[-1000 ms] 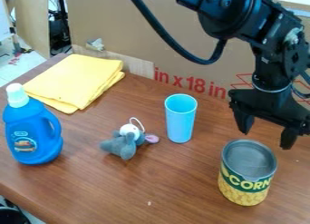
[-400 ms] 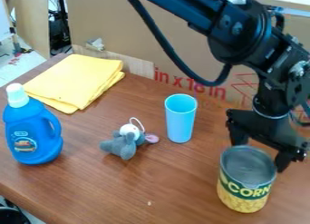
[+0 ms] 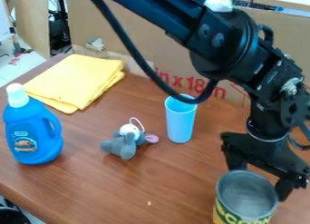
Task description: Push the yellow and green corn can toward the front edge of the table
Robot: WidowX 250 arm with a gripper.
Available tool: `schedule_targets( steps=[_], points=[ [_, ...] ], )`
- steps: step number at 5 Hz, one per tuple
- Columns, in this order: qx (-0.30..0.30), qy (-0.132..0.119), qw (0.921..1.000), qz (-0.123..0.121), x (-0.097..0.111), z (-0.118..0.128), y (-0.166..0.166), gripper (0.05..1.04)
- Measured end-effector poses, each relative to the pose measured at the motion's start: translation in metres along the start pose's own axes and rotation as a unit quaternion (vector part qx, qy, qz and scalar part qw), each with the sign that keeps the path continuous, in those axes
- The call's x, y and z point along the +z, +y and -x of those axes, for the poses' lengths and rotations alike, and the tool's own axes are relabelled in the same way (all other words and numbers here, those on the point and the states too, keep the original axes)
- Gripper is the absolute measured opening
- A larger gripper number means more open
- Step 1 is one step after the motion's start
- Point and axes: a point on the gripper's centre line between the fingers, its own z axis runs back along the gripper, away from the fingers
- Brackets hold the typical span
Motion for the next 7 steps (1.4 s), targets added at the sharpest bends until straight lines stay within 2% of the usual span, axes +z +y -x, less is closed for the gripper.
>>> schedule_targets(
  steps=[2,3,4,5,6,7],
  points=[
    [0.030,0.027,0.9986,0.035,0.006,0.035,-0.007,1.003],
    [0.037,0.053,0.9968,0.046,0.004,0.048,-0.009,1.003],
    [0.030,0.095,0.9927,0.069,0.007,0.058,-0.012,1.003],
    [0.034,0.123,0.9881,0.086,0.023,0.060,-0.006,1.003],
    [0.007,0.121,0.9884,0.092,0.028,0.053,-0.004,1.003],
    [-0.005,0.093,0.9908,0.098,0.040,0.027,0.004,1.003]
  ],
)
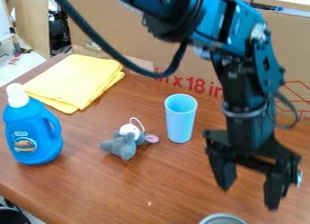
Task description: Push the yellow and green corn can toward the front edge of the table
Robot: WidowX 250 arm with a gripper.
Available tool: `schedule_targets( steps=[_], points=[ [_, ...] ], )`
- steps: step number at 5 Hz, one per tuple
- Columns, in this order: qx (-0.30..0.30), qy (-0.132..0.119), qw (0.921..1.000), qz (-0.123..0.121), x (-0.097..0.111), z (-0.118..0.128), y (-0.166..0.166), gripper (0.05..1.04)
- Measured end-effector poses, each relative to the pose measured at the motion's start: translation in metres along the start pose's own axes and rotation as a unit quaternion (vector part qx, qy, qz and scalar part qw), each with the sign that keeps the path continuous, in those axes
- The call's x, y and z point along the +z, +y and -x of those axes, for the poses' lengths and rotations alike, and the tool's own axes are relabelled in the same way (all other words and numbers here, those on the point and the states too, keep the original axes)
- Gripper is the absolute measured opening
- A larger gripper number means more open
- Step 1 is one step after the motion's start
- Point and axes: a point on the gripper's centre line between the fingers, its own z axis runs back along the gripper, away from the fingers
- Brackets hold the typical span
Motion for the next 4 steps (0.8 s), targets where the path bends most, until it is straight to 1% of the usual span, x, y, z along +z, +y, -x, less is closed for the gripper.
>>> schedule_targets(
  steps=[1,2,3,4],
  points=[
    [-0.019,-0.012,0.9993,-0.030,0.019,-0.007,0.016,1.003],
    [-0.043,-0.012,0.9961,-0.077,0.054,-0.005,0.036,1.003],
    [-0.043,0.002,0.9937,-0.103,0.075,0.006,0.053,1.003],
    [-0.043,0.029,0.9934,-0.102,0.086,0.013,0.072,1.003]
  ],
)
